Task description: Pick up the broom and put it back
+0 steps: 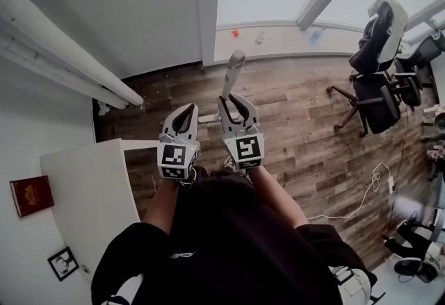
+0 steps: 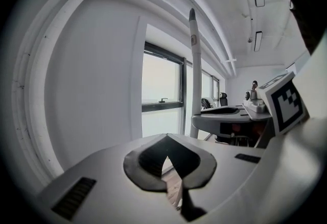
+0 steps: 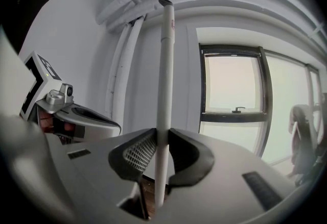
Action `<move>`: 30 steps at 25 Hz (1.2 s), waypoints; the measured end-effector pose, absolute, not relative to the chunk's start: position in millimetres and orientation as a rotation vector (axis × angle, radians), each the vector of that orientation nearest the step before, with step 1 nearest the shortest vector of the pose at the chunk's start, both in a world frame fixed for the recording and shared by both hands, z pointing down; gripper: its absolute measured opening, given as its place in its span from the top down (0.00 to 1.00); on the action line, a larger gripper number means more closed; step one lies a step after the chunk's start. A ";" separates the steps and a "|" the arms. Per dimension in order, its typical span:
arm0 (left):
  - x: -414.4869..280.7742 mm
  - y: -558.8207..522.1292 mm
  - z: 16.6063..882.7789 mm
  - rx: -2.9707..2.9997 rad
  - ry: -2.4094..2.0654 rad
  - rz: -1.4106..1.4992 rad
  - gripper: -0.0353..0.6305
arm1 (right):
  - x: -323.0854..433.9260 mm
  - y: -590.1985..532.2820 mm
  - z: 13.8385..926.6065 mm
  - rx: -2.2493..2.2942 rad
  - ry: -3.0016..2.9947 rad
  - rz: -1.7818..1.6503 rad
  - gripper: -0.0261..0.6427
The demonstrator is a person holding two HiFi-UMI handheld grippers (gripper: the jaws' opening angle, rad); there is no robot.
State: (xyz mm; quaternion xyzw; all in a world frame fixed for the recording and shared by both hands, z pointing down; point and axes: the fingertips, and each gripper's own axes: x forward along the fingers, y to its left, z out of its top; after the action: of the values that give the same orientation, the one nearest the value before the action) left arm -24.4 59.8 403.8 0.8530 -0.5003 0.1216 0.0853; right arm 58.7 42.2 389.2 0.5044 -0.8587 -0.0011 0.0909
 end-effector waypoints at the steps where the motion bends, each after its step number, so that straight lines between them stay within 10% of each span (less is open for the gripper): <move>1: -17.7 59.6 403.4 2.548 -1.492 0.365 0.95 | 65.2 42.0 389.1 1.504 -2.554 -0.002 0.83; 30: 36.0 17.6 497.2 2.448 -1.499 0.433 0.95 | 145.8 -7.4 506.5 1.459 -2.476 0.135 0.83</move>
State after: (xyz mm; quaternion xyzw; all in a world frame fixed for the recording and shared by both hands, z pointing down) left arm 36.0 17.6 497.2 0.8373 -0.5126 0.1483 0.1192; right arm 145.8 -7.4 506.5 0.5025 -0.8532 0.0466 0.1319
